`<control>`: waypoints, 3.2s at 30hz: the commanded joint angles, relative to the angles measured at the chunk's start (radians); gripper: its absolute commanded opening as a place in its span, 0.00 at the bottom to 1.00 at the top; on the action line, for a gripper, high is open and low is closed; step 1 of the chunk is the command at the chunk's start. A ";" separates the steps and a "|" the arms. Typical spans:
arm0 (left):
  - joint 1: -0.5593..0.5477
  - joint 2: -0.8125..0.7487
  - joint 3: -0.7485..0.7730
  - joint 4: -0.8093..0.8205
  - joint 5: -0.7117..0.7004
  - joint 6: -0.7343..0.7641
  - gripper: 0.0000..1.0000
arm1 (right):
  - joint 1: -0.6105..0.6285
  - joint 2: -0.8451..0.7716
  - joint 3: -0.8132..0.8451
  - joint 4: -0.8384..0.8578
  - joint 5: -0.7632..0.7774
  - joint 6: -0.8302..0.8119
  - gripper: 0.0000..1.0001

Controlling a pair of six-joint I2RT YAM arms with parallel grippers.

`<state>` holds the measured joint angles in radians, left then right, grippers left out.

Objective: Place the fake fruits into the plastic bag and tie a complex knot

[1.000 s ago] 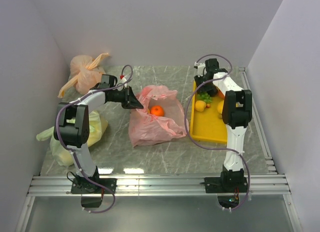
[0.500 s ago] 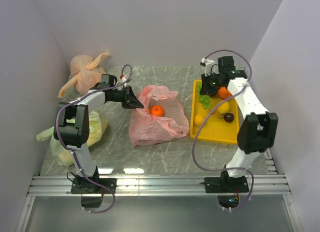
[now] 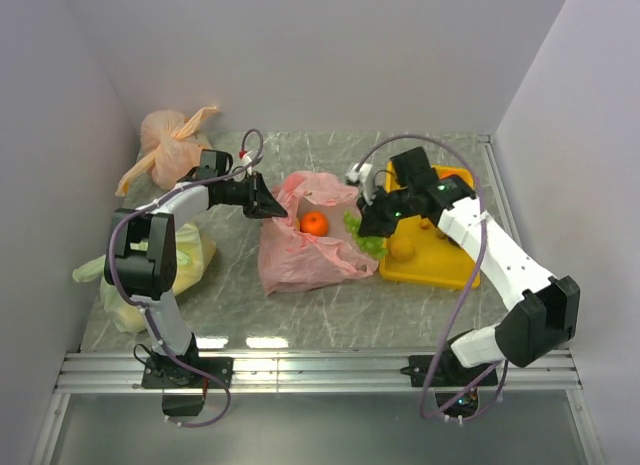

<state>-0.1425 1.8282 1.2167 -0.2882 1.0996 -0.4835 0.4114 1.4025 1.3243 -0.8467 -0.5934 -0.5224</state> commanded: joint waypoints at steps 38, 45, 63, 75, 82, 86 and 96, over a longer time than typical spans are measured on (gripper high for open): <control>0.031 -0.014 0.069 -0.055 0.028 0.077 0.18 | -0.271 0.143 0.187 0.191 0.116 0.185 0.87; 0.032 0.009 0.083 -0.046 0.016 0.062 0.21 | -0.342 0.459 0.407 0.192 0.486 0.202 0.87; 0.034 0.029 0.099 -0.068 -0.003 0.079 0.21 | -0.395 0.857 0.690 0.075 0.560 0.180 0.84; 0.034 0.042 0.104 -0.080 -0.003 0.092 0.21 | -0.396 0.872 0.638 0.066 0.512 0.213 0.77; 0.034 0.029 0.092 -0.091 0.002 0.109 0.21 | -0.395 0.848 0.642 0.041 0.483 0.225 0.52; 0.034 0.023 0.084 -0.091 0.005 0.111 0.21 | -0.398 0.690 0.491 0.057 0.347 0.193 0.44; 0.032 0.003 0.047 -0.051 0.068 0.065 0.21 | -0.249 0.114 0.000 0.035 -0.083 0.081 0.41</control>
<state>-0.1123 1.8656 1.2770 -0.3580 1.1179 -0.4229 0.0826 1.6135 1.3918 -0.7902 -0.5217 -0.3939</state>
